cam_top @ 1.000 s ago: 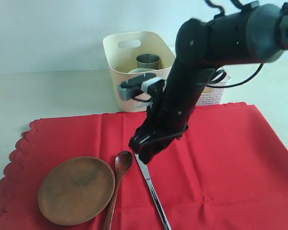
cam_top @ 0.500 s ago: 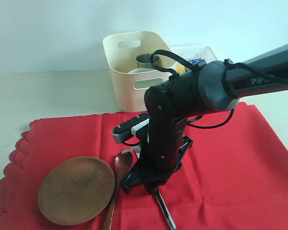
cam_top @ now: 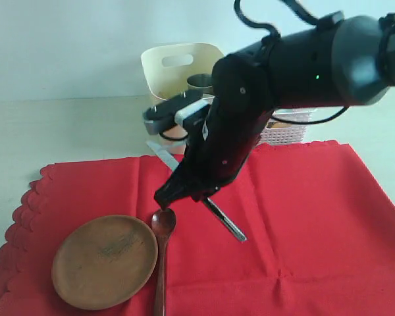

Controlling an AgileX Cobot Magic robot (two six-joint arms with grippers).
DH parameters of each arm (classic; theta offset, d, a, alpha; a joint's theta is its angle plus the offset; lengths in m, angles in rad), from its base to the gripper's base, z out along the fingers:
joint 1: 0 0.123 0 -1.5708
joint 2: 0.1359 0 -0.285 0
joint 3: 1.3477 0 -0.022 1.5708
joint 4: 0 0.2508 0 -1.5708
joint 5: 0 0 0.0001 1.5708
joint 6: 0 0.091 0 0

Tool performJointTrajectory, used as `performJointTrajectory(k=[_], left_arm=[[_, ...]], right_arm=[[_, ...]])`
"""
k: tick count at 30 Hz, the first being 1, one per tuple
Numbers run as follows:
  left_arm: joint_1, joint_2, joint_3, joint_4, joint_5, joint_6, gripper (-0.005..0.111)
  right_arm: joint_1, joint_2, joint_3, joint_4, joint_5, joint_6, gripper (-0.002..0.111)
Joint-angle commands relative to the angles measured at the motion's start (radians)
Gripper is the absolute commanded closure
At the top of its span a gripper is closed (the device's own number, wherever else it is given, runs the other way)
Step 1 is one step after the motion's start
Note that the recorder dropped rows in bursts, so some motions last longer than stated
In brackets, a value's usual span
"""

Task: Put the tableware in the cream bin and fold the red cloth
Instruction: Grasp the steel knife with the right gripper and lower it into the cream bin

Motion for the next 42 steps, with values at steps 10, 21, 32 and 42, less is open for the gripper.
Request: performJointTrajectory(k=[10, 21, 32, 42], left_arm=[[0.001, -0.004, 0.003, -0.002, -0.006, -0.001, 0.107], [0.001, -0.004, 0.003, -0.002, -0.006, -0.001, 0.107], [0.001, -0.004, 0.003, -0.002, -0.006, -0.001, 0.107], [0.001, -0.004, 0.003, -0.002, -0.006, -0.001, 0.107]], right_arm=[[-0.2, 0.017, -0.375, 0.025, -0.134, -0.129, 0.108], [-0.38, 0.296, -0.652, 0.621, -0.233, -0.67, 0.108], [-0.403, 0.49, -0.745, 0.704, -0.197, -0.774, 0.104], [-0.404, 0.471, -0.745, 0.698, -0.119, -0.762, 0.058]])
